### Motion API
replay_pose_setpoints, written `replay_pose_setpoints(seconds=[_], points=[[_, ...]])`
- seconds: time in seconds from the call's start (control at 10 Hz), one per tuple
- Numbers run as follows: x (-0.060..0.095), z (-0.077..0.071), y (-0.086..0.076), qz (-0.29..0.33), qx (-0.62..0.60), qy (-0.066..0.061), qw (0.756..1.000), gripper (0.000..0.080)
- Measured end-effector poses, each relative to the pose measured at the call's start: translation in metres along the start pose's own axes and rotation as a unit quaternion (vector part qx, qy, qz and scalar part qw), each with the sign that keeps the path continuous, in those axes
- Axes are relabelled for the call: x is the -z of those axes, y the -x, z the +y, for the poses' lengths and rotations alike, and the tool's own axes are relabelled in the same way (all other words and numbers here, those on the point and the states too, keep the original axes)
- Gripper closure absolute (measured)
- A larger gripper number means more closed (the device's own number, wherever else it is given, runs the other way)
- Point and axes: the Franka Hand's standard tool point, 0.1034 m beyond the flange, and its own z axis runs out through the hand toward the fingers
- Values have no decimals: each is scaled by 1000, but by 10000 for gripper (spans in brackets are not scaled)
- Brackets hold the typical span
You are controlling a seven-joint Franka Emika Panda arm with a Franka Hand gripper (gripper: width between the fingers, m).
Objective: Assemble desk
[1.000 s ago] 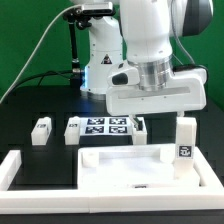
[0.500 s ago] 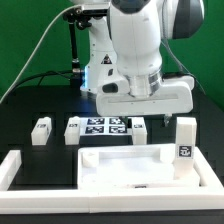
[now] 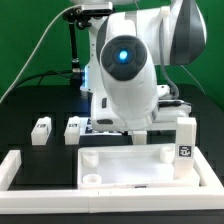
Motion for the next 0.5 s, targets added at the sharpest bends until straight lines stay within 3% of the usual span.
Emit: replay_pose_setpoints(seconds=[0.2,0.5], points=[[1,0,-5,8,0,-1,1000,151],[-13,5,-5,-46,-15,-3,999,151]])
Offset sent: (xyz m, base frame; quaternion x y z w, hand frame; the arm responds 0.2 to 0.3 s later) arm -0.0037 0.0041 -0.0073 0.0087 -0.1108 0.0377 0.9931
